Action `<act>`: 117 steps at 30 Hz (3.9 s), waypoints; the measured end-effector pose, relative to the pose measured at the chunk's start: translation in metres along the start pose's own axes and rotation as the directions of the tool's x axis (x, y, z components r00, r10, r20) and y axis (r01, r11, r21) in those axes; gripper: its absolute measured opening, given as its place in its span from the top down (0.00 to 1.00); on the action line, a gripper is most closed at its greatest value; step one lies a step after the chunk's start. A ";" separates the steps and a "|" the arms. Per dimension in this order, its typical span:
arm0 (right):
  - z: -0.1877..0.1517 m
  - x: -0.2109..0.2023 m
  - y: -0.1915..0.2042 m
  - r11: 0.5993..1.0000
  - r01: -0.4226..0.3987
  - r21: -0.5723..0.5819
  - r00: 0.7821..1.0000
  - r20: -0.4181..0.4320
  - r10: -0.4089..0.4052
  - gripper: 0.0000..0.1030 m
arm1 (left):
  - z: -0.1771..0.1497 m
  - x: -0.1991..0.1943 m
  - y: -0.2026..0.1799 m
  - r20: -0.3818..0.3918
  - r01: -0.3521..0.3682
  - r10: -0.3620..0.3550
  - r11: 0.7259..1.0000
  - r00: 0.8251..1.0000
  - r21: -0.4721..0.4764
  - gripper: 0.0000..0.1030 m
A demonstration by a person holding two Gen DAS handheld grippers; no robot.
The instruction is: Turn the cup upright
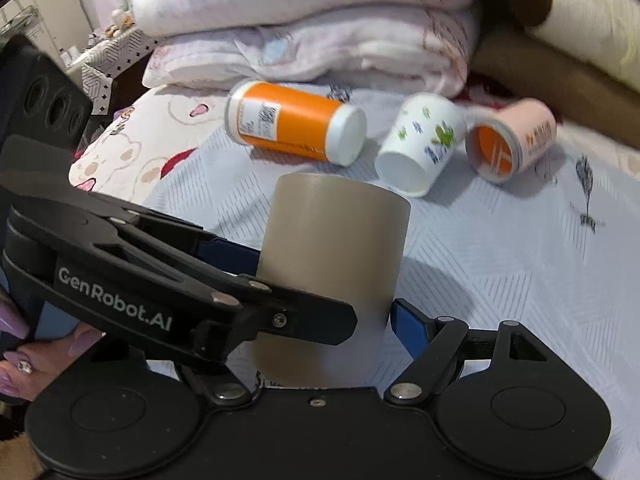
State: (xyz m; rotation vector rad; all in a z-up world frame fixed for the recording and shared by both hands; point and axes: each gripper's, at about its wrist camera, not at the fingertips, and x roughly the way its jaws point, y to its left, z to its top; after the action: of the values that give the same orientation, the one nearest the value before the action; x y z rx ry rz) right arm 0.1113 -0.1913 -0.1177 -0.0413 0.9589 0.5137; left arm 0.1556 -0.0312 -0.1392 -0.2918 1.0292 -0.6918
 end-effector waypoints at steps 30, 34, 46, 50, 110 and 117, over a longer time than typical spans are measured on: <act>-0.024 0.026 -0.001 0.880 0.310 -0.360 0.899 0.412 -0.148 0.20 | -0.009 0.018 -0.039 0.304 -0.217 0.128 0.936 0.944 0.277 0.29; -0.029 0.031 -0.008 0.916 0.266 -0.299 0.912 0.386 -0.139 0.20 | -0.013 0.024 -0.039 0.296 -0.219 0.131 0.932 0.946 0.288 0.29; -0.028 0.033 -0.013 0.933 0.243 -0.265 0.918 0.372 -0.134 0.20 | -0.014 0.024 -0.038 0.292 -0.222 0.137 0.933 0.947 0.282 0.31; -0.029 0.029 -0.008 0.931 0.266 -0.251 0.917 0.364 -0.164 0.20 | -0.015 0.017 -0.038 0.258 -0.213 0.140 0.936 0.956 0.282 0.29; -0.031 -0.205 0.014 0.910 0.312 0.272 0.911 0.186 -0.368 0.02 | -0.045 -0.173 -0.154 0.158 -0.631 0.616 0.773 0.772 0.068 0.00; -0.028 -0.198 0.023 0.908 0.328 0.262 0.910 0.170 -0.378 0.02 | -0.043 -0.173 -0.148 0.144 -0.637 0.626 0.769 0.766 0.049 0.00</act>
State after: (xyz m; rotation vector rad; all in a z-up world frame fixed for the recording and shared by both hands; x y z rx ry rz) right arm -0.0119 -0.2578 0.0268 0.0467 0.7665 0.0644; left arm 0.0037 -0.0260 0.0358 0.1088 0.8978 -0.0977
